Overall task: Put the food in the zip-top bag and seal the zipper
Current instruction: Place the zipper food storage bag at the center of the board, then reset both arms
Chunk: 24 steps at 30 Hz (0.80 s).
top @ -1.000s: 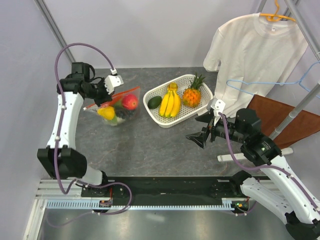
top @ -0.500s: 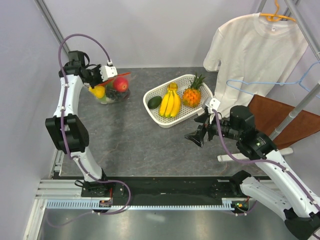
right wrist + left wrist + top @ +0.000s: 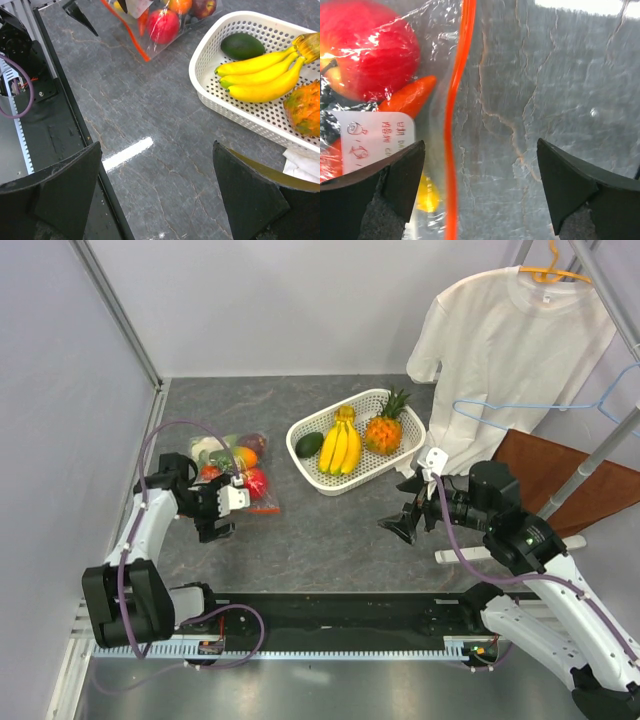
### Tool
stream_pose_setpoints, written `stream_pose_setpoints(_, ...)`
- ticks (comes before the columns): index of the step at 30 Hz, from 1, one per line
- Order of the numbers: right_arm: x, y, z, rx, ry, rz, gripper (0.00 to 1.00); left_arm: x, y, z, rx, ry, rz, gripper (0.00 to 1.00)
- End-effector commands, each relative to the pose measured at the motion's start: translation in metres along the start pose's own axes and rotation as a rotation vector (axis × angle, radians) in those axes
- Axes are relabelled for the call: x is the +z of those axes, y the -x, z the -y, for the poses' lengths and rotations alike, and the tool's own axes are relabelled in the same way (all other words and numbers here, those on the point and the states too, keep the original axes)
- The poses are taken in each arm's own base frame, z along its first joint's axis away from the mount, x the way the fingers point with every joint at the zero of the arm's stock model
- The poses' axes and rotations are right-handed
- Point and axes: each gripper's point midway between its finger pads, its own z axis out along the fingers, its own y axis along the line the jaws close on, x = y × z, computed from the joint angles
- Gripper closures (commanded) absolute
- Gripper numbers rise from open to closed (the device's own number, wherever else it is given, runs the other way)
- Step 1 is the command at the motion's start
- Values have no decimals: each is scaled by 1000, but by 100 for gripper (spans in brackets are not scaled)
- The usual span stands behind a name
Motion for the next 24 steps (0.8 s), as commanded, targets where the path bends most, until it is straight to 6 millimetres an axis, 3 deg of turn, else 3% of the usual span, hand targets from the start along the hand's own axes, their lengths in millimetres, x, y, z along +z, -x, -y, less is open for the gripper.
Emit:
stream_pose_setpoints(1, -11, -2, 7, -28, -59, -16, 2, -30, 46, -2, -124, 77, 141, 0)
stream_pose_setpoints(2, -13, -3, 9, -26, -73, -21, 2, -47, 62, -14, -135, 125, 172, 0)
stream_pose_setpoints(4, -16, -7, 13, -16, -101, -34, 2, -70, 90, -17, -302, 162, 254, 0)
stream_pose_setpoints(7, -20, -14, 17, 17, -130, -50, 2, -126, 133, -48, -496, 279, 346, 0)
stream_pose_setpoints(10, -23, -19, 20, 31, -155, -57, 2, -148, 148, -68, -734, 325, 386, 0)
stream_pose_setpoints(12, -27, -20, 27, 33, -199, -60, 2, -149, 147, -72, -832, 329, 387, 0)
stream_pose_setpoints(15, -30, -28, 33, 41, -240, -86, 2, -134, 130, -79, -911, 382, 374, 0)
stream_pose_setpoints(16, -30, -32, 33, 39, -242, -93, 2, -120, 120, -74, -941, 362, 354, 0)
stream_pose_setpoints(19, -35, -29, 32, 30, -253, -70, 2, -107, 110, -69, -978, 356, 341, 0)
stream_pose_setpoints(24, -38, -27, 35, 24, -270, -63, 2, -118, 107, -74, -972, 432, 329, 0)
